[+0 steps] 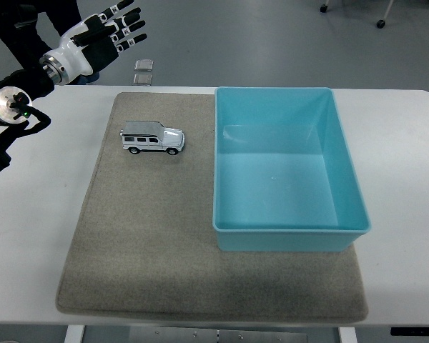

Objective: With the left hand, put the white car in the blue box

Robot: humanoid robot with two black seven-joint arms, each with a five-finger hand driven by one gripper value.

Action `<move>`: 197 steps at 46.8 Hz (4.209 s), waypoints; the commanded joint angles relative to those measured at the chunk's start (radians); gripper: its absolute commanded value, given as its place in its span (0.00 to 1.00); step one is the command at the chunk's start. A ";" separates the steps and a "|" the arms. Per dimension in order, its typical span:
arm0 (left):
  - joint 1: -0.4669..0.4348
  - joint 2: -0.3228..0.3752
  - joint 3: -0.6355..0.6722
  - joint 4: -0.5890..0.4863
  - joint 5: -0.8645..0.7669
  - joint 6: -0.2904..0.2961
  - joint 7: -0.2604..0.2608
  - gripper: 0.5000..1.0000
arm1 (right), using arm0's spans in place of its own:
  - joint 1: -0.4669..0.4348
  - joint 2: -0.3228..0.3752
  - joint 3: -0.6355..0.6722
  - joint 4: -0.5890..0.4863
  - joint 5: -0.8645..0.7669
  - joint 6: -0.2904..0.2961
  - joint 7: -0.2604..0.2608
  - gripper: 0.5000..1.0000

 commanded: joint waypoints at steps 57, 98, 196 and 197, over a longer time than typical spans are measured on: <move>0.000 0.077 0.053 -0.073 1.049 -0.003 -0.293 0.99 | 0.000 0.000 0.000 0.000 0.000 0.000 0.000 0.87; 0.016 0.169 0.294 -0.293 1.530 0.356 -0.304 0.98 | 0.000 0.000 0.000 0.000 0.000 0.000 0.000 0.87; -0.338 0.190 0.343 -0.325 1.500 0.186 -0.301 0.00 | 0.000 0.000 0.000 0.000 0.000 0.000 0.000 0.87; -0.347 0.189 0.343 -0.328 1.499 0.180 -0.301 0.00 | 0.000 0.000 0.000 0.000 0.000 0.000 0.000 0.87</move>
